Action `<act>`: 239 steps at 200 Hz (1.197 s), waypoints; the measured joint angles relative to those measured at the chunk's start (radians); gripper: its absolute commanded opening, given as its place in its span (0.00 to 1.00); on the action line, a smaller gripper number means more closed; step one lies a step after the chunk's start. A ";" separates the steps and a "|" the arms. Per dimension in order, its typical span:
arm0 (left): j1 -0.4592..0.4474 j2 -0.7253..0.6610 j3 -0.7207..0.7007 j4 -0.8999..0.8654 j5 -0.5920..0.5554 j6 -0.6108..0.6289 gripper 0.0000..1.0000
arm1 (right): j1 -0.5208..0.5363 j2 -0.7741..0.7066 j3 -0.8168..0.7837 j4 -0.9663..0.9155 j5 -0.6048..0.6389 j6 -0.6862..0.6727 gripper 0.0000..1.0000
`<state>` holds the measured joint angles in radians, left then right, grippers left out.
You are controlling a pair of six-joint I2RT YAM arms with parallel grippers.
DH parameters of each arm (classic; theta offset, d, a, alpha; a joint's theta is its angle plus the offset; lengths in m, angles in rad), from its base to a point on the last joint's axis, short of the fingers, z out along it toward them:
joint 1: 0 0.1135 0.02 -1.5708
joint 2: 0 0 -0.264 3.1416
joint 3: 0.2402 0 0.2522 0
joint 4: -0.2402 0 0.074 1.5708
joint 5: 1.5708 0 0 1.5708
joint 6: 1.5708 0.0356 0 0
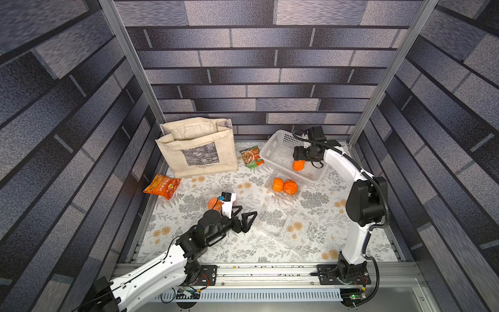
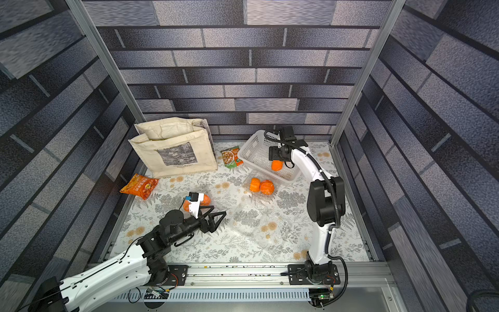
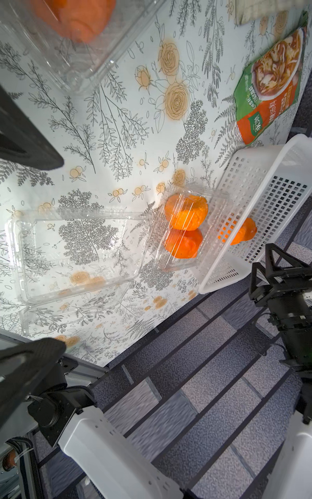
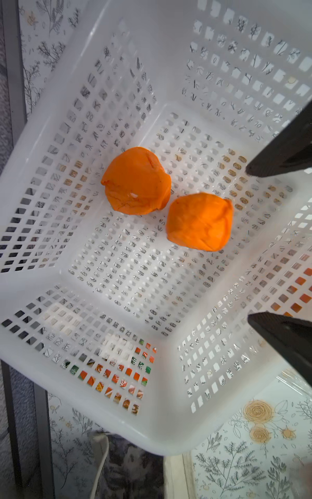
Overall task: Take oranges out of containers
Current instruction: Place the orange in the basket, then move the packing box to the center of the board.
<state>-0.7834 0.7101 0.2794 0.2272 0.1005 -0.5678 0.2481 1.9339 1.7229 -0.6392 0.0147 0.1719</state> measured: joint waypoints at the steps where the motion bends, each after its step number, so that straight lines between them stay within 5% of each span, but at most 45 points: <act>1: 0.000 0.002 0.001 -0.002 -0.002 0.000 1.00 | 0.000 -0.002 -0.001 0.000 0.000 0.000 0.83; 36: 0.000 0.118 0.092 -0.128 -0.058 0.013 1.00 | 0.000 -0.118 -0.083 0.024 -0.037 0.003 0.83; 112: 0.027 0.337 0.266 -0.286 -0.038 0.069 0.96 | 0.000 -0.559 -0.560 0.120 -0.251 0.105 0.79; 198: -0.021 0.595 0.416 -0.356 0.030 0.159 0.57 | 0.000 -0.789 -0.752 0.150 -0.306 0.180 0.78; 239: -0.023 0.681 0.465 -0.372 0.031 0.180 0.52 | 0.000 -0.856 -0.874 0.249 -0.440 0.214 0.82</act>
<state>-0.8066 1.3907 0.7448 -0.1448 0.1318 -0.3878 0.2485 1.0782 0.8490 -0.3901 -0.4252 0.3862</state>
